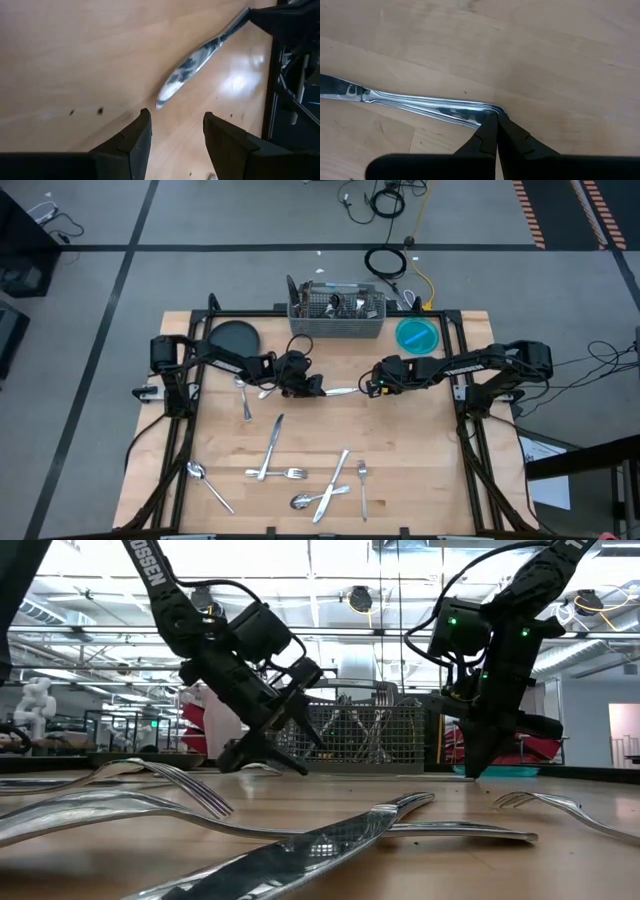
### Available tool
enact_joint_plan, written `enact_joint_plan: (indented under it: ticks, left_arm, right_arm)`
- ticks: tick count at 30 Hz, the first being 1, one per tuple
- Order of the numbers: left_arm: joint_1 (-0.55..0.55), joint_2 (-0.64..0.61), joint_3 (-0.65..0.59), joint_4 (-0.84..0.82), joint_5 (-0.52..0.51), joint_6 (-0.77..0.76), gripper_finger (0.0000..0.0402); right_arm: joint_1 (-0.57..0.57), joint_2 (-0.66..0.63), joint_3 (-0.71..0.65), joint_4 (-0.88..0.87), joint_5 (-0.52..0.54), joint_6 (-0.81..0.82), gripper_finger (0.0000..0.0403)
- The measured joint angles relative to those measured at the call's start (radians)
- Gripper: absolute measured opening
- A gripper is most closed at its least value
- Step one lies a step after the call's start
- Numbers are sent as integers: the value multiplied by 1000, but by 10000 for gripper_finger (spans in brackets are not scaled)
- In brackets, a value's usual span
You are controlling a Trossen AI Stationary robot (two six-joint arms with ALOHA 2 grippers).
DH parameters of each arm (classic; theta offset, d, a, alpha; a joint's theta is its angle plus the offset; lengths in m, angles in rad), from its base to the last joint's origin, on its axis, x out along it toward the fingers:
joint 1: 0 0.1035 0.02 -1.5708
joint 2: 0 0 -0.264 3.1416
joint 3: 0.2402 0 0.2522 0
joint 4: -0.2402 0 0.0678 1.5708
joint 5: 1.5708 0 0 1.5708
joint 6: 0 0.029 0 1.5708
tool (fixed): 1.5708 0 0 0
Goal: Sort silverware
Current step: Put the table knife into the silverware organizer
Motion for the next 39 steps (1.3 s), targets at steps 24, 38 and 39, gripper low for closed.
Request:
enact_joint_plan:
  ticks: [24, 38, 39]
  left_arm:
    - [-5, 102, 88, 1, 77, 53, 181]
    - [21, 99, 84, -70, 149, 50, 180]
    - [18, 99, 84, -65, 144, 36, 180]
  right_arm:
    - [0, 9, 0, 50, 6, -26, 0]
    - [0, 38, 4, 57, -10, -20, 0]
    - [1, 39, 4, 57, -10, -18, 0]
